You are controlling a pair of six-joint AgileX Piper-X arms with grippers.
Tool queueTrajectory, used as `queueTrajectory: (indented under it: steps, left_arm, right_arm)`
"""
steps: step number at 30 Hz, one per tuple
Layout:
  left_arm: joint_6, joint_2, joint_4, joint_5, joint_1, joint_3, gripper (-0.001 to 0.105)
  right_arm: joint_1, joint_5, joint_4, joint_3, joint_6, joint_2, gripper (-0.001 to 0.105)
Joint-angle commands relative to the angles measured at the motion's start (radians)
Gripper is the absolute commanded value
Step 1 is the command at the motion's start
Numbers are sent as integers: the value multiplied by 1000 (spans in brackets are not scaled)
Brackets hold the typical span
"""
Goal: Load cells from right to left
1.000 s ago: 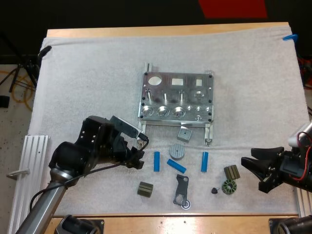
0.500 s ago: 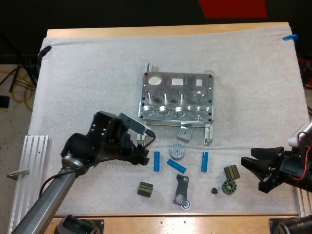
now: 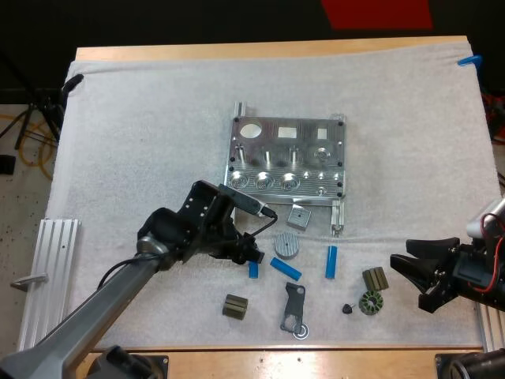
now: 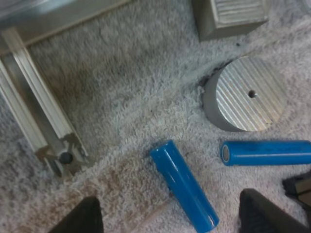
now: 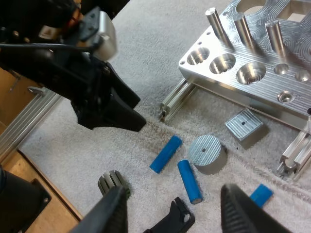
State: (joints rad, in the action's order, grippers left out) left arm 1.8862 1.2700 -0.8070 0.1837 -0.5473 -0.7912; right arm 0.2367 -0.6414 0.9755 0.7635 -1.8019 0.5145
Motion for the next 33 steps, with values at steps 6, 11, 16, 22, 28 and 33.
queueTrajectory:
  steps: [6,11,16,22,28,33]
  left_arm:
    - [64,46,-20,2,-16,-5,59]
    - [92,79,-26,-3,-87,11,59]
    - [164,139,4,-28,-133,46,59]
    - [217,169,53,-14,-133,45,59]
    - [237,169,94,-7,-133,56,59]
    - [237,190,100,-9,-133,67,59]
  right_arm:
    - [-3,-15,-14,10,-21,-1,44]
    - [-3,-15,-14,10,-21,-1,44]
    - [-3,-15,-14,10,-21,-1,44]
    - [-3,-15,-14,10,-21,-1,44]
    - [-3,-15,-14,10,-21,-1,44]
    - [-3,-15,-21,10,-21,-1,44]
